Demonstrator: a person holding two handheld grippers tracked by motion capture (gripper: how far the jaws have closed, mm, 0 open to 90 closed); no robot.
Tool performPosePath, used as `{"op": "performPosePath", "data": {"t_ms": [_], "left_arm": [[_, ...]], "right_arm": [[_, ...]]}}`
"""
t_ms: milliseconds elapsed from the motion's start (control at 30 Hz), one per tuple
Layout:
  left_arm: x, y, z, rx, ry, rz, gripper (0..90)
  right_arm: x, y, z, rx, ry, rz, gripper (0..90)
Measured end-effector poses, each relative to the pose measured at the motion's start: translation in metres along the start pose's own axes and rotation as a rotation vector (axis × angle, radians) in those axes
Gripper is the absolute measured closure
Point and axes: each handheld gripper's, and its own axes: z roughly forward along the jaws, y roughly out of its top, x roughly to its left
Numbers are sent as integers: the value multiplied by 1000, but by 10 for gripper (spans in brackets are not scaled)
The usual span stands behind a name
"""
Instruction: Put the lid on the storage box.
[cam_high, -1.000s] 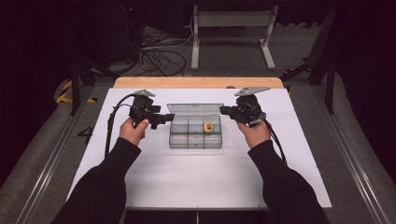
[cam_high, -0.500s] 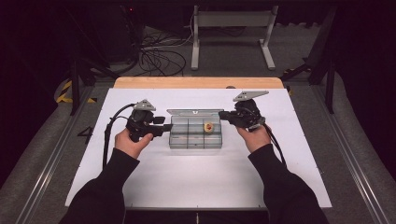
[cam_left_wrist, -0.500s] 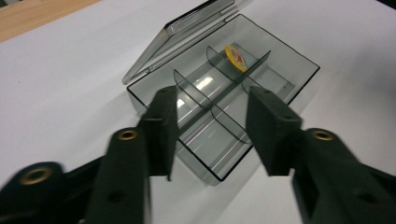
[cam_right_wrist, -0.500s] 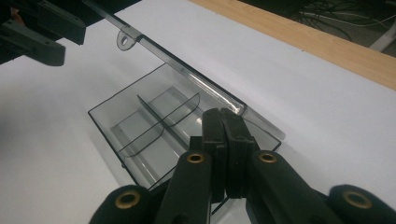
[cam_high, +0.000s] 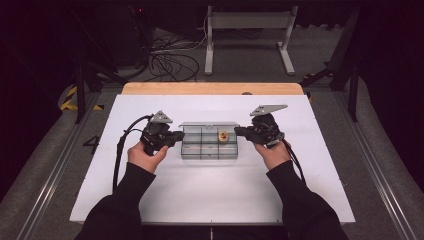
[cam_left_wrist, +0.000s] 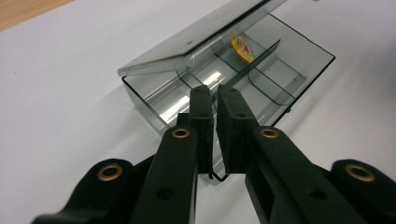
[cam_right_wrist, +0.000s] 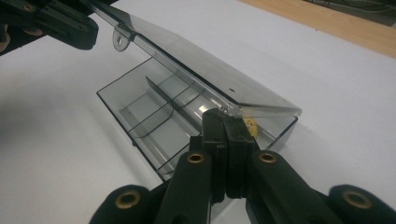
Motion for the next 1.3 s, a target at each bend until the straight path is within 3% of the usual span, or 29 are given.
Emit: {"op": "performPosePath", "data": {"t_ms": [467,600,900,1300], "left_arm": [[-1,-1,5,39,-14,5,859],[-1,-2,7,59,-7,25,859],[-2,-3,8,86,-26,25,845],[-4,-6,10,176,-48,63,831]], "right_arm": [[4,-11,0,41,15,10,899],[6,-12,0,61,9,-4,899],[6,-14,-1,108,10,-25,899],[9,-17,-2,167,28,-52,898]]}}
